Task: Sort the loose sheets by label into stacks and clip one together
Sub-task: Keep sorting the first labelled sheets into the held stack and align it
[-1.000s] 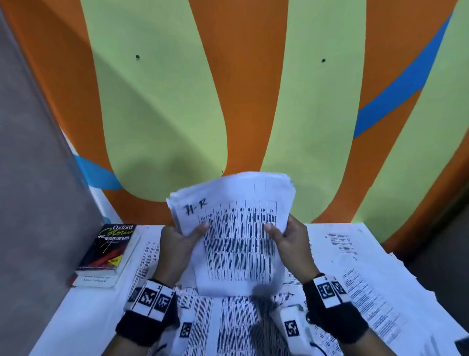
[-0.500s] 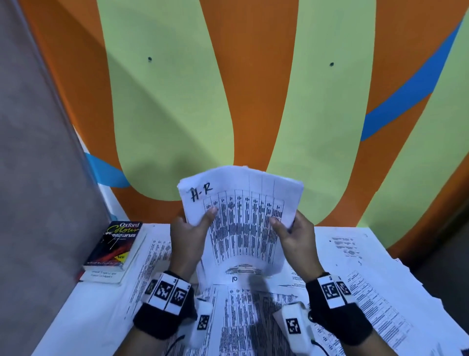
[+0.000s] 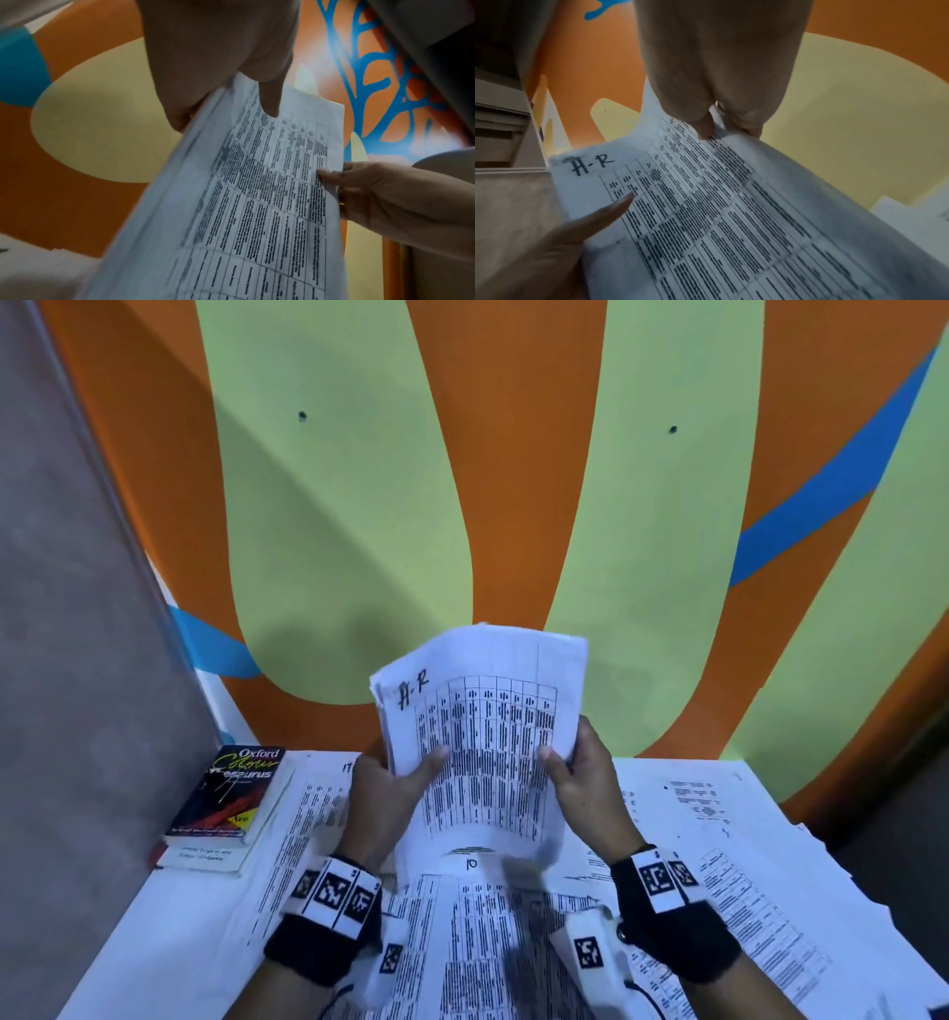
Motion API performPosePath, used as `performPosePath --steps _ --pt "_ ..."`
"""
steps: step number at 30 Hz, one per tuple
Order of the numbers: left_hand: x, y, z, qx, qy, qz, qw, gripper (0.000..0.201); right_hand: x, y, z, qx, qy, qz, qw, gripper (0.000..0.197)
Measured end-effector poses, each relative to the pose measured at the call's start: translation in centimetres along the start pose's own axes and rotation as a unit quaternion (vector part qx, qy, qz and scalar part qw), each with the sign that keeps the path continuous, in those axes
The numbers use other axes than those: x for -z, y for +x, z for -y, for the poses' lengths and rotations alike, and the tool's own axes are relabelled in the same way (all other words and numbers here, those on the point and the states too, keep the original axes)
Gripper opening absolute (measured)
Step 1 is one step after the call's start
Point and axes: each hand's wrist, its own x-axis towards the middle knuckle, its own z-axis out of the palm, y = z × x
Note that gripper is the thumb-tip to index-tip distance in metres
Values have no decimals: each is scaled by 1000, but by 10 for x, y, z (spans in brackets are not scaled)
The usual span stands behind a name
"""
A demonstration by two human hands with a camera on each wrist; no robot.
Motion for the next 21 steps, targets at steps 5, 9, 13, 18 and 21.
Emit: performPosePath --steps 5,9,13,18,21 --pt "19 7 6 -8 88 -128 988 33 -9 -13 -44 -129 -279 230 924 72" --pt "58 25 2 -88 99 -244 961 43 -25 -28 -69 -56 -405 329 851 65" --pt "84 28 -7 -106 146 -291 940 32 -62 -38 -81 46 -466 378 798 51" --pt "98 19 -5 -85 134 -303 940 31 -88 -31 -82 82 -471 409 777 39" --pt "100 16 -3 -76 125 -303 942 30 -98 -27 -82 109 -509 411 748 30"
